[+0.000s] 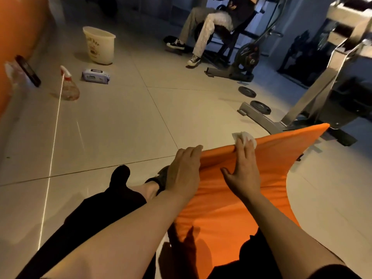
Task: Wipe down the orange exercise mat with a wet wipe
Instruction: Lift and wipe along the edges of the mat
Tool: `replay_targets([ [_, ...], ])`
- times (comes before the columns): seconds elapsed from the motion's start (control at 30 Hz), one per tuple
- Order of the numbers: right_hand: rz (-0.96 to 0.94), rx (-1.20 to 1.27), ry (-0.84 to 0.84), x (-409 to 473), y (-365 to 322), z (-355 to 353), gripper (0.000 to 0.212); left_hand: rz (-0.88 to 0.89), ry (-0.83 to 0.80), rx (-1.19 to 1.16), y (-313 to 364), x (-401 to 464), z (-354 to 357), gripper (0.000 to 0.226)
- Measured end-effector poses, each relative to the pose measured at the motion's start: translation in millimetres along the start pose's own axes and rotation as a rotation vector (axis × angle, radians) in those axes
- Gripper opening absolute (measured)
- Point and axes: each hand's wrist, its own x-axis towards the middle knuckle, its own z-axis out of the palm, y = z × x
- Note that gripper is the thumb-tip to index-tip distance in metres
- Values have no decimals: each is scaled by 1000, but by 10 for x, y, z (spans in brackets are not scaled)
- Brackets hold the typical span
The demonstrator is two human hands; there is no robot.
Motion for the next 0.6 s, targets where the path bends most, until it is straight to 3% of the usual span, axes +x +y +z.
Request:
replay_targets([
  [0.17,-374,18,-160,-172,-336,119,104,-106,91,-158,46,98,-61,42],
  [0.37,-135,15,-52,-15,-107,4,104,-91,44,-327,-26,154,39,40],
  [0.5,-351,27,-158,-158,-327,182,92,-154,62,-392,-63,208,56,35],
  [0.6,-431,-57,-186,-59,-301,189,85,-173,-45,-388,-77,323,-1,35],
])
